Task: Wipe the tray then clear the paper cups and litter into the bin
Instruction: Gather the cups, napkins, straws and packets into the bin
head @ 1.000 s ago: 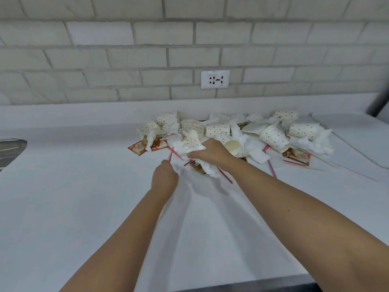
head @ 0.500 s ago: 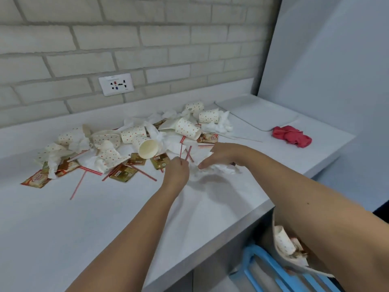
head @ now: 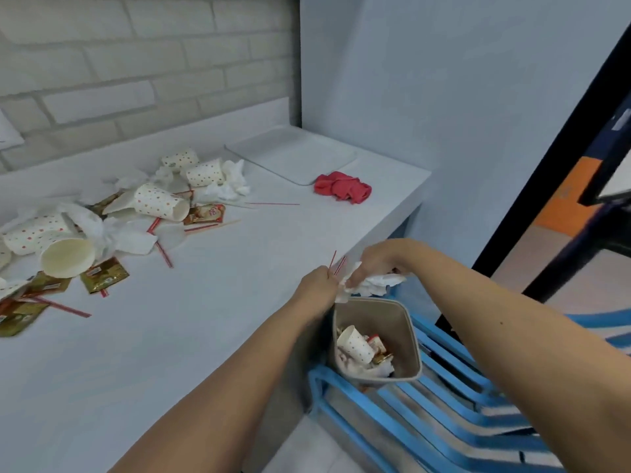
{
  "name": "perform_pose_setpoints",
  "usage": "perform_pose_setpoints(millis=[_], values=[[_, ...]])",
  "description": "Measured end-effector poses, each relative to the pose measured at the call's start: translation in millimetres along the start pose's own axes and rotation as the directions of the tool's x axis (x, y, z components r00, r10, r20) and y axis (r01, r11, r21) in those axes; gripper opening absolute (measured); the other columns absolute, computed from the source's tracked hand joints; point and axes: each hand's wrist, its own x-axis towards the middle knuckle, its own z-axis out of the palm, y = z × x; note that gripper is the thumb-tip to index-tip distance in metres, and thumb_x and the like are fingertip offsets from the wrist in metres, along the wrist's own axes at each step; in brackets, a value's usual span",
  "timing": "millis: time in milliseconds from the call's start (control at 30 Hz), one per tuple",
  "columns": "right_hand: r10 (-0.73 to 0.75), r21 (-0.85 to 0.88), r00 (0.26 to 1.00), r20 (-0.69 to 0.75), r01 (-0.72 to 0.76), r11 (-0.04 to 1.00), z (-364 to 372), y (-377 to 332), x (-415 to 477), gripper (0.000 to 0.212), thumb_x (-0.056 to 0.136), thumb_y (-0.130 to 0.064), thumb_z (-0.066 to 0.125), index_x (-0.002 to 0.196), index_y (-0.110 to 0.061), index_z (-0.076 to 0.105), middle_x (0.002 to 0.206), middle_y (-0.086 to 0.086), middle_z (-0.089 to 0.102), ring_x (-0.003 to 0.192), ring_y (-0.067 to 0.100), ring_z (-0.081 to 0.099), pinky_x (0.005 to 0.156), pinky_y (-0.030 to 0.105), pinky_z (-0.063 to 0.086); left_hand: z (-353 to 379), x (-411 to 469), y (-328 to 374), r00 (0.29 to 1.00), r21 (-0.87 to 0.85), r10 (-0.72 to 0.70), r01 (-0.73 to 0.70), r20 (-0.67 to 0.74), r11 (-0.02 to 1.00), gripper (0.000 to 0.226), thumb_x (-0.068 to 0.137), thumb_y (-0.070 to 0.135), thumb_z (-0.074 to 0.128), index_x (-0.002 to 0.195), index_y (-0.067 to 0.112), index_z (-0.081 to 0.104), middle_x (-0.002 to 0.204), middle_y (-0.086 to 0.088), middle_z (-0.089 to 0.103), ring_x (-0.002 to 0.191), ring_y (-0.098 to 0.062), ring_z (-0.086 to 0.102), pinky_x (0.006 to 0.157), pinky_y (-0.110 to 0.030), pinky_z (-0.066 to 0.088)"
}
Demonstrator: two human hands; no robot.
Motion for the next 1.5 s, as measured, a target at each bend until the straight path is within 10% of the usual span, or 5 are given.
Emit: perform_pose_setpoints(millis=[467, 767, 933, 1133, 1500], values=[[0.150, 0.118, 0.989, 0.004, -0.150, 0.982, 73, 122, 84, 0.058, 0.095, -0.042, 0.047, 0.140, -0.006, 0.039, 0.144, 0.010, 0.042, 0.130, 0.027, 0.043, 0.107, 0.032, 0.038, 128, 54, -64, 0.687, -0.242, -0.630, 0.722, 0.362, 0.648, 0.036, 0.098, 0.001, 0.019, 0.068, 0.007, 0.038, 0.036, -0.002, 0.041, 0.022, -0.006, 0.028, 0.028, -0.013, 0.025], [0.149, 0.308, 0.982, 0.113, -0.177, 0.935, 83, 132, 113, 0.045, 0.100, -0.043, 0.034, 0.123, -0.009, 0.052, 0.111, 0.016, 0.059, 0.098, 0.027, 0.060, 0.081, 0.027, 0.047, 140, 64, -55, 0.731, -0.456, -0.609, 0.675, 0.307, 0.580, 0.041, 0.101, 0.011, 0.028, 0.142, 0.005, 0.032, 0.143, -0.021, 0.039, 0.120, -0.037, 0.053, 0.099, -0.049, 0.042], [0.053, 0.483, 0.997, -0.063, -0.016, 0.876, 79, 127, 126, 0.036, 0.101, -0.015, 0.032, 0.081, 0.003, 0.056, 0.077, 0.011, 0.051, 0.070, 0.018, 0.046, 0.075, 0.029, 0.039, 135, 64, -51, 0.796, -0.481, -0.553, 0.596, 0.246, 0.643, 0.022, 0.101, 0.011, 0.030, 0.108, 0.011, 0.051, 0.098, -0.014, 0.062, 0.086, -0.026, 0.062, 0.086, -0.037, 0.045], [-0.122, 0.561, 0.946, -0.299, 0.278, 0.779, 77, 117, 139, 0.046, 0.103, -0.036, 0.021, 0.133, -0.007, 0.042, 0.127, 0.011, 0.053, 0.116, 0.025, 0.051, 0.101, 0.037, 0.038, 124, 60, -40, 0.822, -0.501, -0.538, 0.551, 0.186, 0.668, 0.022, 0.098, 0.010, 0.037, 0.083, 0.010, 0.052, 0.080, -0.007, 0.057, 0.071, -0.017, 0.052, 0.074, -0.030, 0.045], [-0.184, 0.490, 0.895, -0.406, 0.383, 0.783, 81, 120, 153, 0.043, 0.098, -0.033, 0.044, 0.136, -0.015, 0.042, 0.121, 0.010, 0.052, 0.102, 0.015, 0.050, 0.087, 0.024, 0.038, 105, 57, -25, 0.889, -0.526, -0.458, 0.392, 0.005, 0.755, 0.048, 0.096, 0.010, 0.044, 0.142, 0.010, 0.029, 0.093, -0.007, 0.056, 0.076, -0.016, 0.055, 0.076, -0.031, 0.050]])
